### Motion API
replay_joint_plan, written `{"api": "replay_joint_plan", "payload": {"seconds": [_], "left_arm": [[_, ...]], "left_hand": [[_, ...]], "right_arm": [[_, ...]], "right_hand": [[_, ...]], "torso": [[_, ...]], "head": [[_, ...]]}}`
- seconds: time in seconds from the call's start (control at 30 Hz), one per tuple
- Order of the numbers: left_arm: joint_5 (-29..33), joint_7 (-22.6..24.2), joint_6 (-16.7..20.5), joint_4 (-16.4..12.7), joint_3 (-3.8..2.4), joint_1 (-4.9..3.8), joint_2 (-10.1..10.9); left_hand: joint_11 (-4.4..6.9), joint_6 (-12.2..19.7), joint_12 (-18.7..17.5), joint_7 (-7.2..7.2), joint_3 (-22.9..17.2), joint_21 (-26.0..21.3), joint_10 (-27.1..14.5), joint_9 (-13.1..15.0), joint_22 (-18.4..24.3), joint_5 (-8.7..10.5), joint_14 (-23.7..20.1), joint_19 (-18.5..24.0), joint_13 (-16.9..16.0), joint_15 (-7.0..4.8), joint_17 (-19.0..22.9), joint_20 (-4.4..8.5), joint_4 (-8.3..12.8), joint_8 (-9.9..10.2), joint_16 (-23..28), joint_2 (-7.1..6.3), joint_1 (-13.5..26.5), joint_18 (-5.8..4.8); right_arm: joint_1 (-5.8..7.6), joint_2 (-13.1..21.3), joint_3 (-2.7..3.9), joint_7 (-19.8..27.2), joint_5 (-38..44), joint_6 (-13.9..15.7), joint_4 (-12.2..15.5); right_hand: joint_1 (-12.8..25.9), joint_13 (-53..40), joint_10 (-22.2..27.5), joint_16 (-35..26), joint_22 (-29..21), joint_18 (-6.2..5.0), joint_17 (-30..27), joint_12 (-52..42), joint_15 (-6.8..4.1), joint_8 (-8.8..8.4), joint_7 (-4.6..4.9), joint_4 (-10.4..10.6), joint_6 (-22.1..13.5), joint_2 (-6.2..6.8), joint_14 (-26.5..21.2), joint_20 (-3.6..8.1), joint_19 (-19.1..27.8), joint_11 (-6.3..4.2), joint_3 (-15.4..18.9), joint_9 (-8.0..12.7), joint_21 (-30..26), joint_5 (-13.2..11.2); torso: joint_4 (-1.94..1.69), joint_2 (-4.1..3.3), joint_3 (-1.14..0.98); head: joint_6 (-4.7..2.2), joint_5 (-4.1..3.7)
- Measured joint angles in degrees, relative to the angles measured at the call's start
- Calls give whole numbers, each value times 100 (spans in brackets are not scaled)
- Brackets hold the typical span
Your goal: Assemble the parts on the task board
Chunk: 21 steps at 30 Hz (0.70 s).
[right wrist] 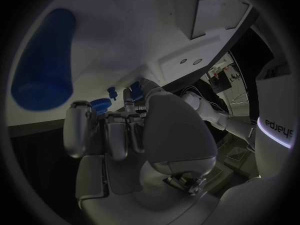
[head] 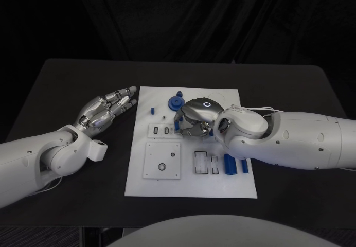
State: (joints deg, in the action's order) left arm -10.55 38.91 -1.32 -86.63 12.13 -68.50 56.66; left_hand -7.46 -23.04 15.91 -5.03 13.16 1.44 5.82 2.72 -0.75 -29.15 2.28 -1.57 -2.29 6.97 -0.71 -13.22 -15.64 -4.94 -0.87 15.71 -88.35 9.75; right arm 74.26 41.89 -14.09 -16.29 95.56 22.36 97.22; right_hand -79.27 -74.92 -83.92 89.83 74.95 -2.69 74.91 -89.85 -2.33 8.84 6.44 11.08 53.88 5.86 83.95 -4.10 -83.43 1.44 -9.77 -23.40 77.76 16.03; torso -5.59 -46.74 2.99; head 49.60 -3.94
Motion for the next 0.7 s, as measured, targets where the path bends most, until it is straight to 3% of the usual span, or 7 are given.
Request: {"api": "replay_joint_plan", "payload": {"seconds": [0.3,0.43,0.7], "left_arm": [[0,0,-4,23,0,0,-12],[0,0,-5,27,0,0,-13],[0,0,-5,29,2,0,-2]], "left_hand": [[0,0,0,0,0,0,0,0,0,0,0,0,0,0,0,0,0,0,0,0,0,0],[-3,0,0,0,0,0,-3,0,0,0,0,0,0,0,0,0,0,0,0,0,0,0],[-20,0,0,0,0,0,-21,-1,0,0,0,0,0,0,0,0,0,0,0,0,0,0]], "right_arm": [[-1,-1,4,3,3,-21,1],[-6,4,2,9,4,-21,1],[-9,63,-1,73,4,118,28]], "right_hand": [[64,0,0,0,-1,0,0,0,0,-122,15,32,-250,72,0,0,0,0,94,33,-29,-433],[94,1,0,0,-1,0,0,0,0,-254,6,95,-527,102,0,0,0,0,158,83,-56,-666],[141,1,0,0,-1,0,0,0,0,-314,2,165,-708,148,0,0,0,0,228,142,-56,-859]], "torso": [[-1,2,3],[-5,2,6],[-5,2,7]], "head": [[10,-8],[13,-10],[14,12]]}}
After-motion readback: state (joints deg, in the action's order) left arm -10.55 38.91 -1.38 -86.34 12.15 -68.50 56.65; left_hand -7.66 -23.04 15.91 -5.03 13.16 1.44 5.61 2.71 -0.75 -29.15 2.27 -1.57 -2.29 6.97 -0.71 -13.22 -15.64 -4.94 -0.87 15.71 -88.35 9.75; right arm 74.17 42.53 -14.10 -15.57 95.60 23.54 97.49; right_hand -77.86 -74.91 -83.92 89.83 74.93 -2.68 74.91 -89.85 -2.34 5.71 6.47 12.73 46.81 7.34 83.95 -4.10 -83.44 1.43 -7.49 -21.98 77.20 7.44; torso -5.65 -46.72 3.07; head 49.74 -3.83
